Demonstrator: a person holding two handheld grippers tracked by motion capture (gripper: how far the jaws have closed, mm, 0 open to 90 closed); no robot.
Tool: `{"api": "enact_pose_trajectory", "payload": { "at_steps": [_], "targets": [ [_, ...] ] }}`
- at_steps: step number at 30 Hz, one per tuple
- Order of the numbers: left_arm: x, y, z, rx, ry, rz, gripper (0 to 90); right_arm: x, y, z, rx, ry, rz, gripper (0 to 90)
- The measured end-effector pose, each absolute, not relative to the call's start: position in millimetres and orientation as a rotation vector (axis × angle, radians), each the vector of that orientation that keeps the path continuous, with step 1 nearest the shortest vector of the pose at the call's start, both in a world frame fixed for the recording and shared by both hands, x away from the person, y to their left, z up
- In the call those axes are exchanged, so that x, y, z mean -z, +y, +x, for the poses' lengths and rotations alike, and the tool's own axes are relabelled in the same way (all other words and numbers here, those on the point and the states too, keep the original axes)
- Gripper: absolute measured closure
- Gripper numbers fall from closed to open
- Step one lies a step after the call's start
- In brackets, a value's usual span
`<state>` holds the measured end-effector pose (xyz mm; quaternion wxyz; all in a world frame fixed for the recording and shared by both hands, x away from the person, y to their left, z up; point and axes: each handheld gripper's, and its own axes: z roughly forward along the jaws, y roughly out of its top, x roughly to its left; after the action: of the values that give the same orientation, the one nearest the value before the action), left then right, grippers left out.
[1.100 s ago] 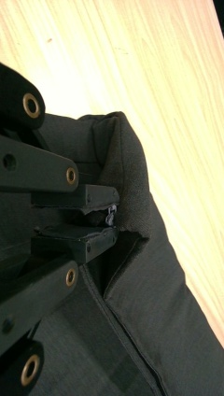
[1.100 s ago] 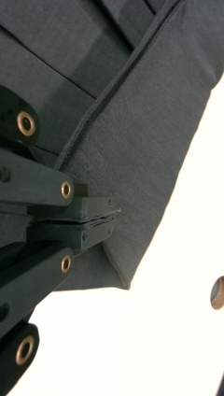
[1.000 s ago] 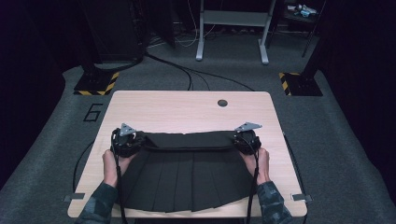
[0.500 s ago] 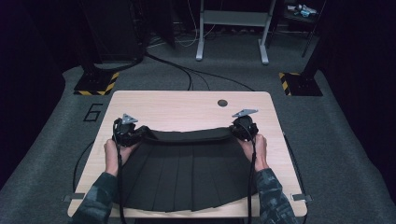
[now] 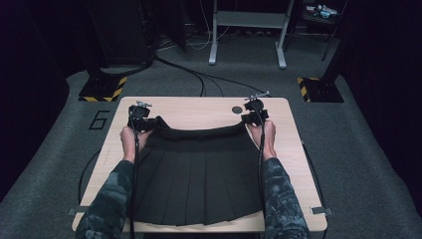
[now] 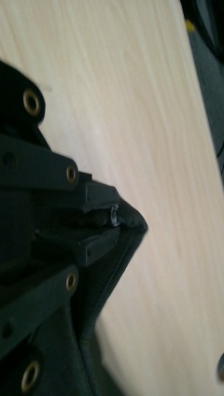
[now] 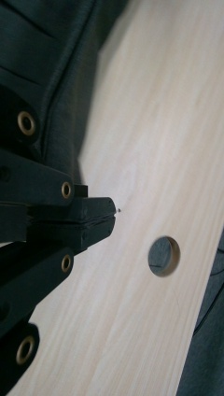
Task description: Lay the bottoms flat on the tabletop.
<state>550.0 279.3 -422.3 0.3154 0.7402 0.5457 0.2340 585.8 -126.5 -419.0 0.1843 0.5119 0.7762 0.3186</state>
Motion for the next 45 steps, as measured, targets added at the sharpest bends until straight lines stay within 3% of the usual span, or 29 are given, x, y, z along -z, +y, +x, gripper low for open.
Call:
{"api": "enact_pose_trajectory", "payload": {
  "at_steps": [2, 4, 9, 11, 15, 23, 30, 36, 45],
  "targets": [
    [417.4, 283.3, 556.0, -0.620, 1.497, 1.893, 56.7, 416.4, -128.7, 593.2, -0.930, 2.148, 1.499, 76.5],
    [411.0, 289.1, 557.5, -0.632, 1.522, 1.860, 42.7, 412.9, -132.0, 593.5, -0.955, 2.109, 1.514, 73.6],
    [404.9, 301.6, 547.5, -0.598, 1.504, 1.875, 22.7, 411.5, -143.2, 586.5, -0.961, 2.105, 1.546, 52.0],
    [403.2, 306.1, 537.9, -0.573, 1.484, 1.889, 20.4, 411.9, -147.8, 578.5, -0.979, 2.108, 1.523, 43.2],
    [403.0, 315.0, 510.0, -0.608, 1.421, 1.951, 20.0, 417.1, -153.1, 554.7, -0.972, 2.146, 1.474, 30.8],
    [421.2, 339.0, 440.2, -0.601, 1.373, 1.953, 21.7, 437.6, -165.6, 495.7, -0.978, 2.186, 1.408, 22.5],
    [453.9, 352.4, 374.5, -0.589, 1.358, 1.994, 32.1, 463.4, -176.1, 450.3, -0.978, 2.203, 1.387, 24.0],
    [482.0, 353.7, 330.4, -0.579, 1.349, 2.004, 46.3, 481.6, -186.8, 424.8, -0.966, 2.200, 1.403, 25.0],
    [510.3, 350.4, 291.3, -0.514, 1.333, 2.101, 45.3, 497.1, -197.2, 398.8, -0.960, 2.182, 1.452, 23.3]
  ]
}}
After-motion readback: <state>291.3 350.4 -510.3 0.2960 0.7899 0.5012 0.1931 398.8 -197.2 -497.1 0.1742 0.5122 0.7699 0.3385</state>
